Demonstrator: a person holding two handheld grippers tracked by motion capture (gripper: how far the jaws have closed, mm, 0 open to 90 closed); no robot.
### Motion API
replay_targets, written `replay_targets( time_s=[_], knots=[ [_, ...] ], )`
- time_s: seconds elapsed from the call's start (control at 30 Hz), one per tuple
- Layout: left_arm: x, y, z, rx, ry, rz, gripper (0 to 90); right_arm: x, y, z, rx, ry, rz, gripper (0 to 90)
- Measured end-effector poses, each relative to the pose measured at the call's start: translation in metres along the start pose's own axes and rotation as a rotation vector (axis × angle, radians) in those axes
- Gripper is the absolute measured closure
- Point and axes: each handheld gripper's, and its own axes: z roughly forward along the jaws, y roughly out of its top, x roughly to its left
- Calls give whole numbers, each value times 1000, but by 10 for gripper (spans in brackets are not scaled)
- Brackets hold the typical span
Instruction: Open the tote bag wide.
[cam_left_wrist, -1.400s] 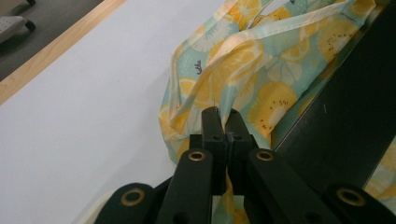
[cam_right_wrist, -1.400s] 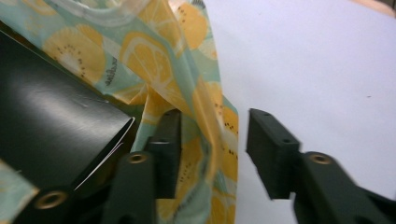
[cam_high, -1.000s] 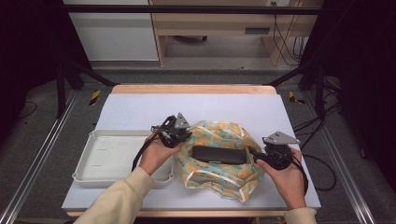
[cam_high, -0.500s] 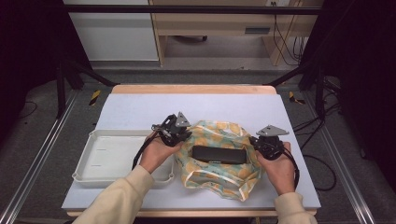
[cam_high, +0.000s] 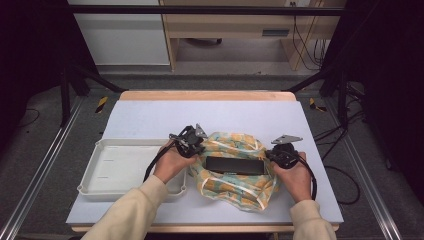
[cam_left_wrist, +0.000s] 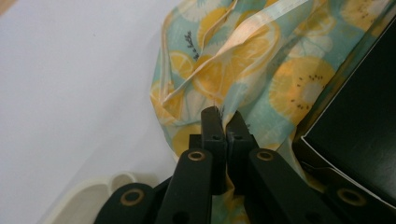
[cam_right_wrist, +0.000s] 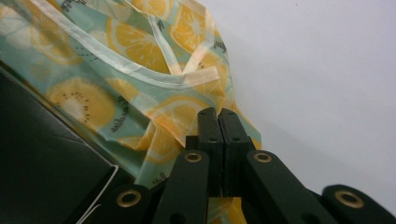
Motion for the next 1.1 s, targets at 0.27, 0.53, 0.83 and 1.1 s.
replay_targets(
  time_s=[0.27,0.53,0.83,1.1],
  knots=[
    [-1,-4,4,22,-22,-12,897,-3,0,1,-2,-3,19,855],
    [-4,-9,-16,-118,21,-23,723,2,3,-17,-67,-46,38,512],
    [-13,-11,-59,-281,58,-26,596,19,8,-60,-186,-64,18,301],
    [-30,-14,-90,-330,24,31,667,49,6,-88,-220,-34,-40,406]
  ],
)
